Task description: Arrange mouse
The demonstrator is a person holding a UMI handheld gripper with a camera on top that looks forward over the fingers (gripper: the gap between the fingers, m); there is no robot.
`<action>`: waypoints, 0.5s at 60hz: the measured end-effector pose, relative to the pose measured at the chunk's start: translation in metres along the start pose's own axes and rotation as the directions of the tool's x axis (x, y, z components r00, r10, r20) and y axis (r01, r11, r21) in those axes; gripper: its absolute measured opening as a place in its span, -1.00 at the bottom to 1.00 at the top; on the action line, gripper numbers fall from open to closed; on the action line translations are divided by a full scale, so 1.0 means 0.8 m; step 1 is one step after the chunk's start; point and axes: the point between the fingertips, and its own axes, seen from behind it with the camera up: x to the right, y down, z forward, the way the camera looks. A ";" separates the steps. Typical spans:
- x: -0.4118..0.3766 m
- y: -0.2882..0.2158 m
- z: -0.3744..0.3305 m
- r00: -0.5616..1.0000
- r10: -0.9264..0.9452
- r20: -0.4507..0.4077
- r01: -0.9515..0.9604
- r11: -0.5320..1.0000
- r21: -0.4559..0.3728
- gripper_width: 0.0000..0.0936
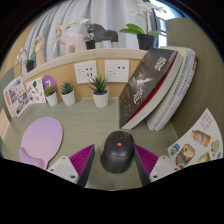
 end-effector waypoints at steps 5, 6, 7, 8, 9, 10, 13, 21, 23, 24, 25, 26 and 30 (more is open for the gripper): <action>-0.002 -0.007 0.011 1.000 -0.012 -0.006 0.012 1.000 -0.001 0.36; -0.002 -0.007 0.013 1.000 -0.013 -0.006 0.013 1.000 -0.003 0.31; -0.003 -0.009 0.014 1.000 -0.012 -0.005 0.012 1.000 -0.001 0.27; -0.003 -0.010 0.015 1.000 -0.011 -0.005 0.011 1.000 -0.002 0.21; -0.004 -0.010 0.016 1.000 -0.010 -0.005 0.010 1.000 -0.003 0.16; -0.004 -0.012 0.017 1.000 -0.008 -0.004 0.008 1.000 -0.003 0.14; -0.004 -0.013 0.019 1.000 -0.007 -0.005 0.007 1.000 -0.008 0.10; -0.004 -0.012 0.021 1.000 -0.011 -0.003 0.011 1.000 -0.025 0.00; -0.004 -0.012 0.021 1.000 -0.017 -0.004 0.017 0.999 -0.029 -0.04; -0.004 -0.012 0.021 1.000 -0.020 -0.005 0.020 0.999 -0.032 -0.03; -0.003 -0.012 0.021 1.000 -0.023 -0.006 0.023 0.999 -0.034 -0.08; -0.003 -0.011 0.021 1.000 -0.025 -0.006 0.025 0.999 -0.037 -0.08; -0.003 -0.010 0.021 1.000 -0.022 -0.010 0.021 0.998 -0.058 -0.18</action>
